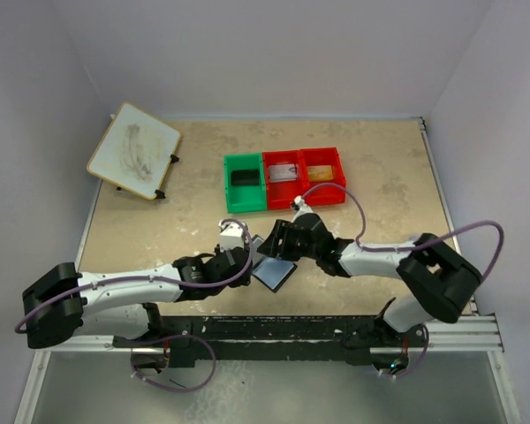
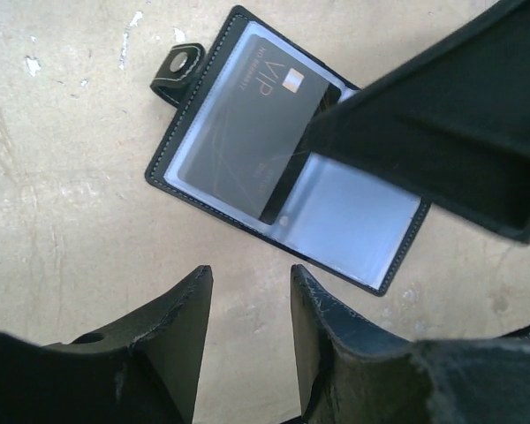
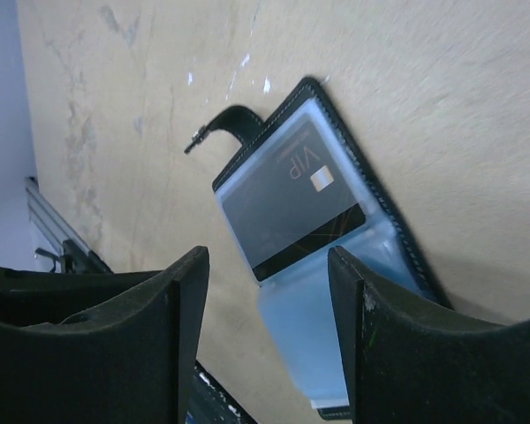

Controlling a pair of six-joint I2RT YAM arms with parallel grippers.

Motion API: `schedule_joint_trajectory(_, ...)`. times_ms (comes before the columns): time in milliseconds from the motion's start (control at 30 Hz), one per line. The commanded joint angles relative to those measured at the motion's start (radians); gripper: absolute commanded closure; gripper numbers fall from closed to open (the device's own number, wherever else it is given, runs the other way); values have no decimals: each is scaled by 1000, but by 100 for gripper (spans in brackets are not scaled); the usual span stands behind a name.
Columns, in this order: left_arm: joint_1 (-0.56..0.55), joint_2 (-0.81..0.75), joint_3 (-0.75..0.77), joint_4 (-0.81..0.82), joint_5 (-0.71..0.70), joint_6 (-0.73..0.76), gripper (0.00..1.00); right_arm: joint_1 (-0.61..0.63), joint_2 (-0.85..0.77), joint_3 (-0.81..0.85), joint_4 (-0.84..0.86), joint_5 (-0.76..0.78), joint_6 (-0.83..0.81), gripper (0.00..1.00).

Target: Take the credit cards out of the card holder

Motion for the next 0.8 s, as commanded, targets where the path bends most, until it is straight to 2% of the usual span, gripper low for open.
schedule_joint_trajectory(0, -2, 26, 58, -11, -68, 4, 62, 39, 124, 1, 188, -99, 91, 41)
schedule_joint_trajectory(300, -2, 27, 69, -38, -73, -6, 63, 44, 136, -30, 56, 56, 120, 45)
schedule_joint_trajectory(433, -2, 40, 85, -43, -95, 11, 63, 44, 123, -88, 118, 33, 162, 48)
schedule_joint_trajectory(567, 16, 78, 142, -64, -128, 36, 59, 42, 116, -134, 205, 17, 220, 50)
schedule_joint_trajectory(767, 114, 122, 179, -23, -39, 97, 59, 42, 149, -130, 250, -7, 216, 58)
